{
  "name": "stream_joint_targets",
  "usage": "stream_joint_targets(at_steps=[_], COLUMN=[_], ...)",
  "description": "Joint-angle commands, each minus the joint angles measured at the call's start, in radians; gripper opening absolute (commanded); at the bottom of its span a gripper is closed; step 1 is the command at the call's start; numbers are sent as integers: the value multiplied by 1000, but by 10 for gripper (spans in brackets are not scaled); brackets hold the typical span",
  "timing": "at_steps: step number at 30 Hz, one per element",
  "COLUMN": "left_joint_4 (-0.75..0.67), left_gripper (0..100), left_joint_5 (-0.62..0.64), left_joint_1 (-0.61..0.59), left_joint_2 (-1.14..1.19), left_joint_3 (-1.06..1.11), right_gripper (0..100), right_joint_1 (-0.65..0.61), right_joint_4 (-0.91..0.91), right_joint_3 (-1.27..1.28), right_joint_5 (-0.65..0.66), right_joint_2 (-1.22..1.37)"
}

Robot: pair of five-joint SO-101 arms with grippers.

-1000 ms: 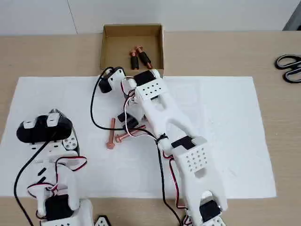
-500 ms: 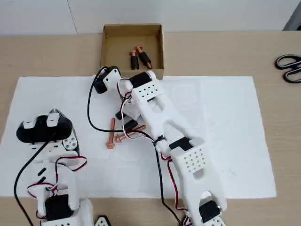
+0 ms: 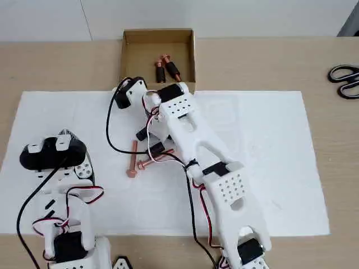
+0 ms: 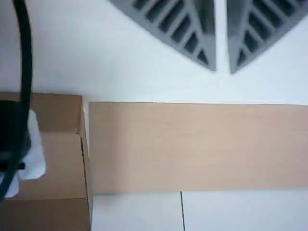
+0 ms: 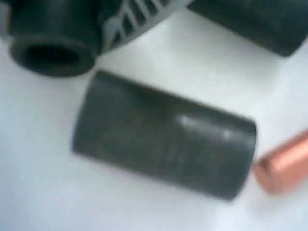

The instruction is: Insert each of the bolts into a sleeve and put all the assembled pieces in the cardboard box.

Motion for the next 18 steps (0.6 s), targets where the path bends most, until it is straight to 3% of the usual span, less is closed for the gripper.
stream_joint_targets(at_steps=[1,8,18], left_joint_4=[3,0,5], left_gripper=[6,6,6], left_joint_5=[0,0,-2], left_joint_1=[-3,3,3], left_joint_2=[-11,-11,-6], left_joint_3=[-27,-41,-68], right_gripper=[4,4,4], right_joint_1=[76,122,93], right_joint_4=[90,232,248], right_joint_3=[-109,-279,-175], right_joint_5=[2,-23,-155], right_joint_2=[-70,-179,-484])
